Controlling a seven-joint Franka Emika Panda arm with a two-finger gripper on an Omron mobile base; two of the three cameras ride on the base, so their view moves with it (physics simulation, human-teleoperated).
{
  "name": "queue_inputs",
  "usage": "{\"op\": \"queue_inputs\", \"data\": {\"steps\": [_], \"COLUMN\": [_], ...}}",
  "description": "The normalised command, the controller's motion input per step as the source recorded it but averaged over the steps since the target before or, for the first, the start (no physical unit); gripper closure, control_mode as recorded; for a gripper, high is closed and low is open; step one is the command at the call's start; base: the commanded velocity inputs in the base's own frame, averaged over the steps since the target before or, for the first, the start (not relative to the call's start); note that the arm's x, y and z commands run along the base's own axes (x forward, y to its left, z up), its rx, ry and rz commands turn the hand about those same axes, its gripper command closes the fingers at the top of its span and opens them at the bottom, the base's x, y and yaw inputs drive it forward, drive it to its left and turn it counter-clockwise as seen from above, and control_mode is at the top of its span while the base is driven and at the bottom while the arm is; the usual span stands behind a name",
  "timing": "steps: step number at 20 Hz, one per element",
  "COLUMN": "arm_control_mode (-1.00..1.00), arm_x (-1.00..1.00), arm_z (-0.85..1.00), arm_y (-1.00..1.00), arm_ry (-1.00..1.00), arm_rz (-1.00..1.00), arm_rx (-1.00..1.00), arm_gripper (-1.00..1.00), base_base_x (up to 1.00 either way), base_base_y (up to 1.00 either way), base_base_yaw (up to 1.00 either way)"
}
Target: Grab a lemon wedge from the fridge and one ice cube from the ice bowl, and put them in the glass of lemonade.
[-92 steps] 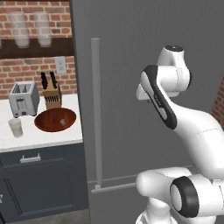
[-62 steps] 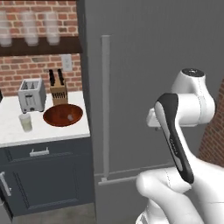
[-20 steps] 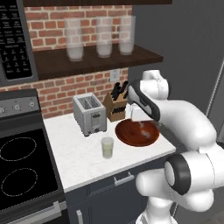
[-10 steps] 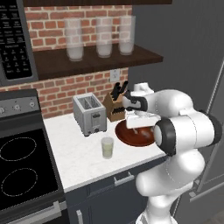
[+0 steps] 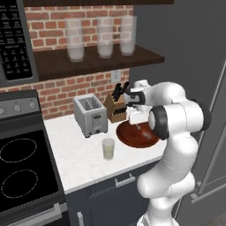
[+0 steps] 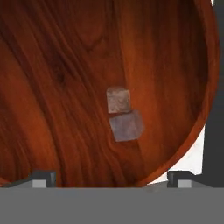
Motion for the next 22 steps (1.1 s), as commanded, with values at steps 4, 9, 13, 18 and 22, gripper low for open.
{"op": "queue_inputs", "data": {"steps": [4,9,13,18,22], "arm_control_mode": [-1.0,-1.0,-1.0,-1.0,-1.0], "arm_x": [0.03,-0.39,-0.07,0.15,0.28], "arm_z": [-0.63,-0.43,-0.04,0.0,-0.12], "arm_y": [-0.15,-0.02,0.0,0.0,0.0], "arm_ry": [-0.01,-0.21,-0.18,0.01,0.15], "arm_rz": [0.09,0.09,0.06,0.02,0.01], "arm_rx": [0.06,0.08,0.03,0.0,0.0], "arm_gripper": [-1.0,-1.0,-1.0,-1.0,-1.0], "base_base_x": [0.0,0.0,0.0,0.0,0.0], "base_base_y": [0.0,0.0,0.0,0.0,0.0], "base_base_yaw": [0.0,0.0,0.0,0.0,0.0]}}
